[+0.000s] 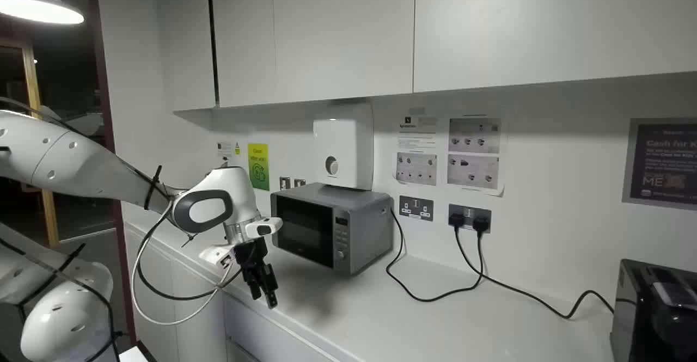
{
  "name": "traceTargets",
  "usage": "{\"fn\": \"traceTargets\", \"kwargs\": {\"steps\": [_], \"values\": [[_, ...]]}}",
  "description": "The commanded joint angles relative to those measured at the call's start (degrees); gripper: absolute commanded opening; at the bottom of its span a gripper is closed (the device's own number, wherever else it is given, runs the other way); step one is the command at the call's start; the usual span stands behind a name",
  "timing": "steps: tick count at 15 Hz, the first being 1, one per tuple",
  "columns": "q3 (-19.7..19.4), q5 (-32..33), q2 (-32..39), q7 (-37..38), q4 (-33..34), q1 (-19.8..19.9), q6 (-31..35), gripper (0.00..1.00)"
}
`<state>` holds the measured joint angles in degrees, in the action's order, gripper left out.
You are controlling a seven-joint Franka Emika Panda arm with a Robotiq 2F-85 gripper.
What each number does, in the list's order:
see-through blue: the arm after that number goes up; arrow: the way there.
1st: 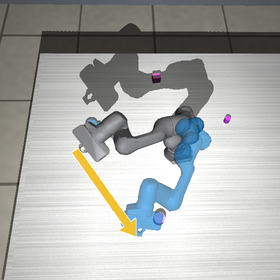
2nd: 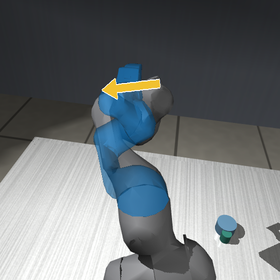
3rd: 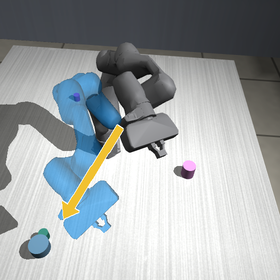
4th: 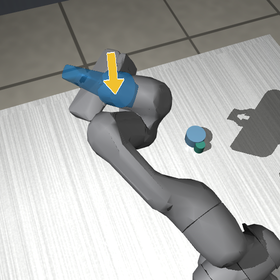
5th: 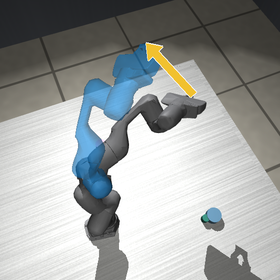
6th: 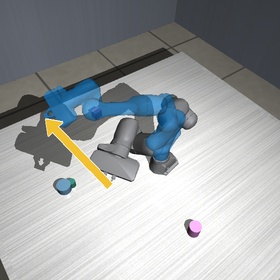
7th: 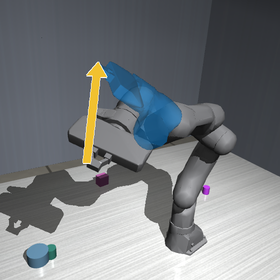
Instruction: Press a button on the right side of the microwave
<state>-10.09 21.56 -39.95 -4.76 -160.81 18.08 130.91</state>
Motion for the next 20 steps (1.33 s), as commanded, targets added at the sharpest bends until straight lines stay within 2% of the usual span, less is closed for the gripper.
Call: {"fn": "traceTargets", "kwargs": {"steps": [1, 6, 10, 14, 20], "values": [[0.16, -0.19, -0.04, -0.11, 0.10, 0.08, -0.21, 1.00], [0.16, -0.19, -0.04, -0.11, 0.10, 0.08, -0.22, 1.00], [-0.78, -7.08, 0.94, 2.73, 0.28, -1.92, 2.07, 1.00], [-1.32, -16.84, 1.65, 5.06, 0.36, -4.54, 5.18, 1.00], [-1.85, -30.34, 5.61, 6.62, 1.54, -8.83, 16.59, 1.00]]}}
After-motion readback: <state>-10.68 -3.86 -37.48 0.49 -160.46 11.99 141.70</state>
